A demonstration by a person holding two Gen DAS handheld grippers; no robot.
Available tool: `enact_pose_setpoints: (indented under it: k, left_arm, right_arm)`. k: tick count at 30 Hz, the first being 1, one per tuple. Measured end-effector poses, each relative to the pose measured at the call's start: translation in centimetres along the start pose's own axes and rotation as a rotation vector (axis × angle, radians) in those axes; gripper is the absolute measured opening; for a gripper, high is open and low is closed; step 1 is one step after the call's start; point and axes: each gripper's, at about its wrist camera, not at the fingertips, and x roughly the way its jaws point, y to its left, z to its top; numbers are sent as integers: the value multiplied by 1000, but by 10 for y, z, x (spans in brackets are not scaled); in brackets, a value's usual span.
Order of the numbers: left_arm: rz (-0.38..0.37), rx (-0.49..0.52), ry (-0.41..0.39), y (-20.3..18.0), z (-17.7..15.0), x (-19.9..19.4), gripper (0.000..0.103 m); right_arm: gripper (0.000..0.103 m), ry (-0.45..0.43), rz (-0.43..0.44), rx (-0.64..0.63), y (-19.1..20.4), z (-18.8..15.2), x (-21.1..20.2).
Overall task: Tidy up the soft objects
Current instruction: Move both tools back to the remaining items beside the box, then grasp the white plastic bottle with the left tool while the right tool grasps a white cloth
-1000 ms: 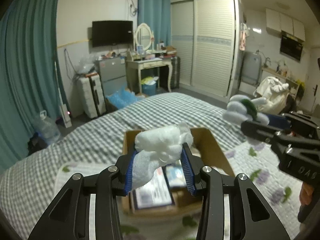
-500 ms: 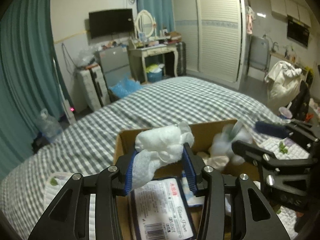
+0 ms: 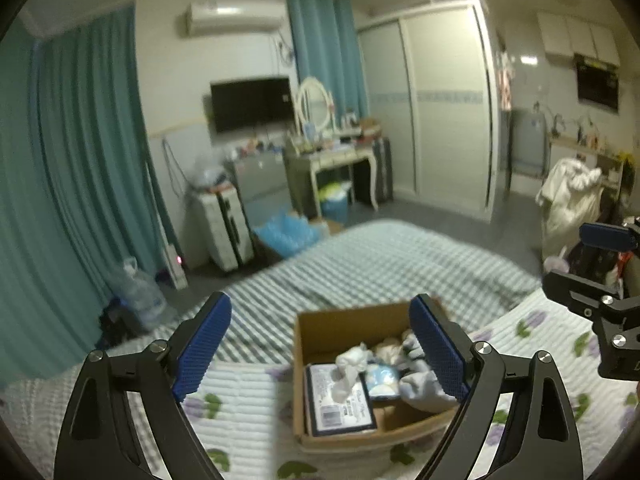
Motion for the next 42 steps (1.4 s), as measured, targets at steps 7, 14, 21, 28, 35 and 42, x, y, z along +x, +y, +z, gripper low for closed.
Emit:
enact_pose_setpoints:
  k: [7, 14, 21, 28, 35, 42]
  left_arm:
    - [-23, -37, -45, 9, -7, -79, 98]
    - [-21, -90, -37, 8, -58, -91, 98]
    - [-25, -76, 100, -2, -133, -38, 98]
    - [-27, -91, 216, -25, -195, 14, 98]
    - [-33, -56, 272, -44, -232, 37, 97]
    - [-65, -53, 333, -52, -243, 60, 90]
  right_arm:
    - [103, -62, -20, -23, 17, 2, -101]
    - [103, -32, 41, -38, 40, -49, -120]
    - [103, 59, 79, -32, 51, -118, -58]
    - [102, 165, 114, -1, 50, -169, 25]
    - [78, 323, 189, 0, 50, -213, 91]
    - [35, 385, 244, -27, 54, -235, 109]
